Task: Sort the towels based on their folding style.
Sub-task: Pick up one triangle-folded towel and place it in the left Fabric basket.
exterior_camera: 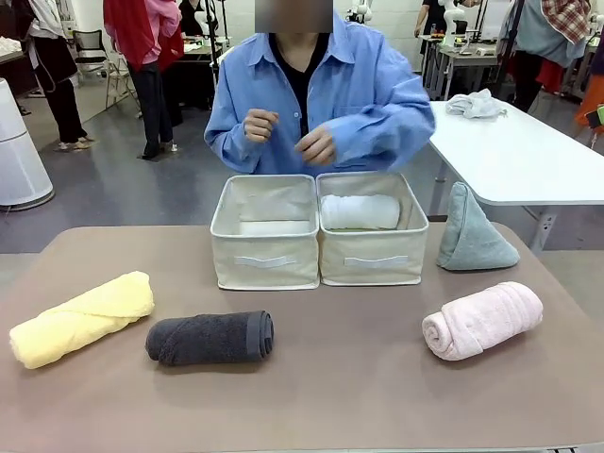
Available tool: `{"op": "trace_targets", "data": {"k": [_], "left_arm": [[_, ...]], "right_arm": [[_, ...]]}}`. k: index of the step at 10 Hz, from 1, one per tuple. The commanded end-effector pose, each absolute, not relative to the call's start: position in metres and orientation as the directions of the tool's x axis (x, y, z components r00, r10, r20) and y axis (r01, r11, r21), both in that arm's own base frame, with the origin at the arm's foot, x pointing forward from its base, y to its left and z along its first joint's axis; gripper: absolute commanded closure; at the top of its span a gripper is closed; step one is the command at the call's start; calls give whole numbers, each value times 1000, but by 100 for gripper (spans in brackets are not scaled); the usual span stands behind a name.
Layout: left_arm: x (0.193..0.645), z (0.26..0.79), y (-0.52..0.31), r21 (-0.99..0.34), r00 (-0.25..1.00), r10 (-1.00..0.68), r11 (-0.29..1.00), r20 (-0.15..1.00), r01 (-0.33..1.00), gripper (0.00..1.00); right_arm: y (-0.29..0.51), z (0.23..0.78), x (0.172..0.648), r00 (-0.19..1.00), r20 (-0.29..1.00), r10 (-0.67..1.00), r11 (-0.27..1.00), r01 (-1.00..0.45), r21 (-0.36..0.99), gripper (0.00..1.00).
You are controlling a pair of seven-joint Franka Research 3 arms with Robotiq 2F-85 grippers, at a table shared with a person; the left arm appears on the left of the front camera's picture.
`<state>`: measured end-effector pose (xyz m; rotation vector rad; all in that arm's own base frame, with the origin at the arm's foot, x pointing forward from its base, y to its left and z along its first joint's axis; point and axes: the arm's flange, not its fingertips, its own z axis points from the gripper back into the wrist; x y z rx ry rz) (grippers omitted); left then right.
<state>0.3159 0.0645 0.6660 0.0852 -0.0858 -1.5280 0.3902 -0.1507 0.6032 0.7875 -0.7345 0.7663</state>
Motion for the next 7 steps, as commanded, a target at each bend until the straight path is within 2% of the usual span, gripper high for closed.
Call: {"op": "trace_targets", "data": {"k": [1, 7], "left_arm": [[342, 656, 52, 112, 44, -999, 43, -10, 993, 84], [372, 646, 31, 138, 8, -999, 13, 35, 990, 84]], "right_arm": [[-150, 603, 390, 508, 805, 308, 471, -816, 335, 0], [-150, 603, 390, 508, 805, 308, 471, -816, 335, 0]]}}
